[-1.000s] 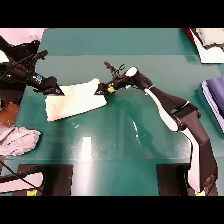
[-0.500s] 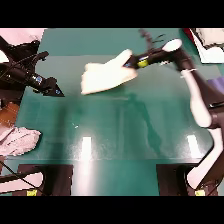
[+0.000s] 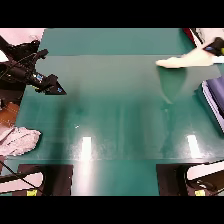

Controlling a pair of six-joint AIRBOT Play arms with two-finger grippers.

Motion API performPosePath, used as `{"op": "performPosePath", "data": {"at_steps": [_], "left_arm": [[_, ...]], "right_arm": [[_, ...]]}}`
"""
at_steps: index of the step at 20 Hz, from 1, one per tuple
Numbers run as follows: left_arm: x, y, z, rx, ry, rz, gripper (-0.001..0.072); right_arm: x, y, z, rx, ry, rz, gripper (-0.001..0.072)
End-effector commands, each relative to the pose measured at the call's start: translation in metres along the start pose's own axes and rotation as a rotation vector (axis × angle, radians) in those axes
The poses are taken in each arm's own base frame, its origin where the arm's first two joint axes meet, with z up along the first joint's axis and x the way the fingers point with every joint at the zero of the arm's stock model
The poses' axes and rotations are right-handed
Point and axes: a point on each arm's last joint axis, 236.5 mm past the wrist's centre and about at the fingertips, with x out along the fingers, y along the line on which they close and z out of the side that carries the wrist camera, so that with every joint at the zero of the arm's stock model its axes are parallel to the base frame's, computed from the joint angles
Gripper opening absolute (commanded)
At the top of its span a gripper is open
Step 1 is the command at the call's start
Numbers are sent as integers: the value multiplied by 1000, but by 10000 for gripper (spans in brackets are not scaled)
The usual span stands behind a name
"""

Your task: Fold the shirts.

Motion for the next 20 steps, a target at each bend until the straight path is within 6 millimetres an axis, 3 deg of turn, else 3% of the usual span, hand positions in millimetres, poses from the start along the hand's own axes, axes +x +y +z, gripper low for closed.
{"op": "performPosePath", "data": {"at_steps": [1, 5, 11, 15, 20], "left_arm": [[-1, -4, 2, -31, -10, -16, 24], [0, -4, 2, -58, -9, -17, 24], [0, -4, 3, -81, -14, -16, 24], [0, -4, 0, -81, 1, -18, 24], [0, -4, 0, -78, 2, -18, 24]], "right_arm": [[-53, -84, 27, 84, -151, -151, 10], [-86, -118, 53, 33, -273, -231, 10], [-132, -93, 99, -106, -397, -273, 10], [-155, -83, 99, -106, -443, -308, 10], [-181, -74, 71, -104, -348, -307, 10]]}}
